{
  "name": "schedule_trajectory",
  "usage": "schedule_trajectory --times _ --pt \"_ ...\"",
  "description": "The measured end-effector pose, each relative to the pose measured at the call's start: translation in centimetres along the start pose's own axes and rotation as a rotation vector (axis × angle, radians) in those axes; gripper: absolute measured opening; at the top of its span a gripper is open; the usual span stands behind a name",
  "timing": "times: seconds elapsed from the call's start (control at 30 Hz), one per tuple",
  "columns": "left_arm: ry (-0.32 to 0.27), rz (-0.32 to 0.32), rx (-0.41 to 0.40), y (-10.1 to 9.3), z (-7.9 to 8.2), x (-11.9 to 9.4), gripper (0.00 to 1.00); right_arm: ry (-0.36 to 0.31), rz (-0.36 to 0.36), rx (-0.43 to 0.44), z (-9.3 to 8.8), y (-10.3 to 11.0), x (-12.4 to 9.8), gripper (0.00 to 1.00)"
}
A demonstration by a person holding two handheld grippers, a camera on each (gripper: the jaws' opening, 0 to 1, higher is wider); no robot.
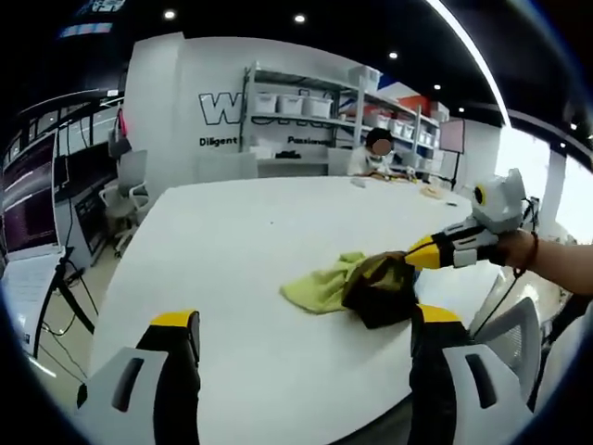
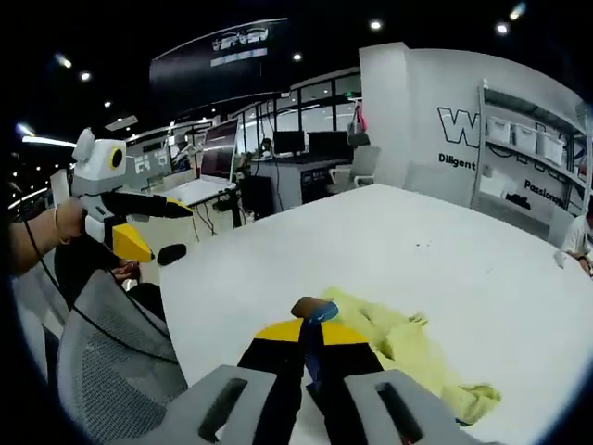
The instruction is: Fold the garment on the visible template until the final outline fits inside the template.
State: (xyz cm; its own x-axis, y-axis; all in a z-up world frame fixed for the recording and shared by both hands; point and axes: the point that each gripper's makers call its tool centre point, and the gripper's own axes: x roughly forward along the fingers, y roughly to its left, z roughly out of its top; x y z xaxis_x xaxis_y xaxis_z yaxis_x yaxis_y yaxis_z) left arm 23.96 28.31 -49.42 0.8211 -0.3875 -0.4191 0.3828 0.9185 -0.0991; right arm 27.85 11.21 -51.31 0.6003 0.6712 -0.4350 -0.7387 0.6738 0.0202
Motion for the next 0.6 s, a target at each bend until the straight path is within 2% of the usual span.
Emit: schedule_trajectory --times 0.1,0.23,0.37,0.5,0.6 --pt "-0.006 -0.001 -0.003 0.0 0.2 0.6 0.90 -0.019 -0.022 -0.013 1.2 -0.5 -0.9 0.00" --pt "0.019 -0.014 -0.015 -0.2 -0.3 1.9 0.88 -0.061 -0.047 -0.023 3.2 -0.7 -1.8 0.00" --pt "0.029 -0.070 -0.032 -2.2 -0.9 3.3 0.83 -0.093 -0.065 -0.029 4.7 -0.7 -2.3 0.00" --pt "0.060 -0.116 0.007 -4.0 -1.8 4.8 0.82 -0.126 -0.058 -0.052 6.1 0.0 -2.8 0.00" --pt "0.058 -0.152 0.013 -4.7 -1.8 5.6 0.78 -0.148 -0.040 -0.076 7.2 0.7 -3.4 0.00"
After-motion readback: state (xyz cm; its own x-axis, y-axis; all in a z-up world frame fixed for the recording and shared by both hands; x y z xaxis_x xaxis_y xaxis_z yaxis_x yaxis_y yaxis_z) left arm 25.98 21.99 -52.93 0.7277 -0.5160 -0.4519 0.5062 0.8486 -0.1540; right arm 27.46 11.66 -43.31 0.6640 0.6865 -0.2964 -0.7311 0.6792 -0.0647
